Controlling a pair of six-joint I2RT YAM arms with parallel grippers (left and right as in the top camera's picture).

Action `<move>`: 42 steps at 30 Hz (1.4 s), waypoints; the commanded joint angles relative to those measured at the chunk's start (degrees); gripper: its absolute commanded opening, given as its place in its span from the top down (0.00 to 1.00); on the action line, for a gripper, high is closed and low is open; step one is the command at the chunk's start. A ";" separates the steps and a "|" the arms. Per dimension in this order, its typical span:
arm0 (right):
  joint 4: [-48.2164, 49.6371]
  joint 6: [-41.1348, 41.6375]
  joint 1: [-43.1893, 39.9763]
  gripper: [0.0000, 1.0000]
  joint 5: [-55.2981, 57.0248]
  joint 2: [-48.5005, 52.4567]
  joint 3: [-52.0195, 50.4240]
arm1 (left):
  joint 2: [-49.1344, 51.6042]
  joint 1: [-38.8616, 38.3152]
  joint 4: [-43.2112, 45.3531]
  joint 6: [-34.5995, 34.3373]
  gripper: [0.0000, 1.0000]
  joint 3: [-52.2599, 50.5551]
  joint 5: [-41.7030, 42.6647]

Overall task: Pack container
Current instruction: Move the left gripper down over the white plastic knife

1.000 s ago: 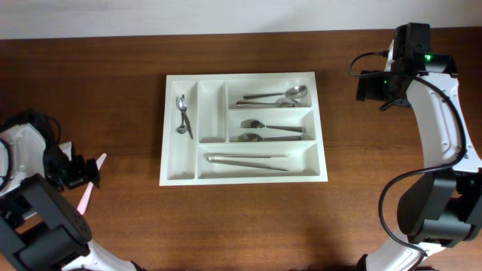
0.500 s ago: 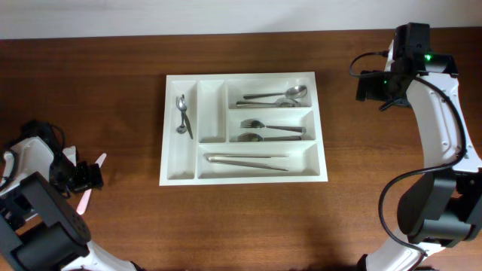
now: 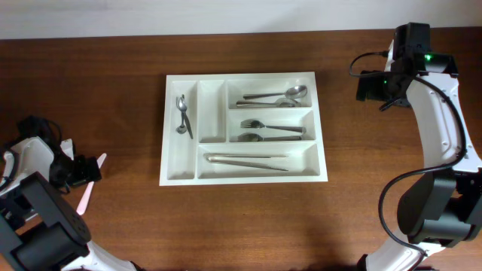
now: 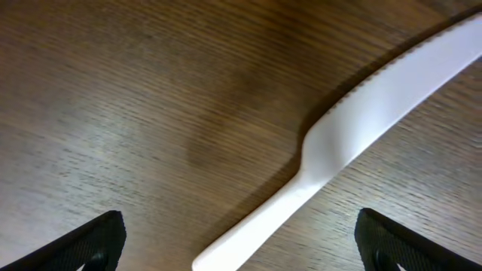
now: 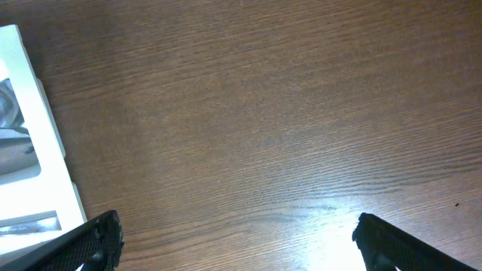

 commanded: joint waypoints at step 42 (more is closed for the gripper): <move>0.04 0.66 -0.09 0.01 -0.13 -1.81 0.57 | -0.39 -3.26 8.81 -1.18 0.01 -10.51 25.92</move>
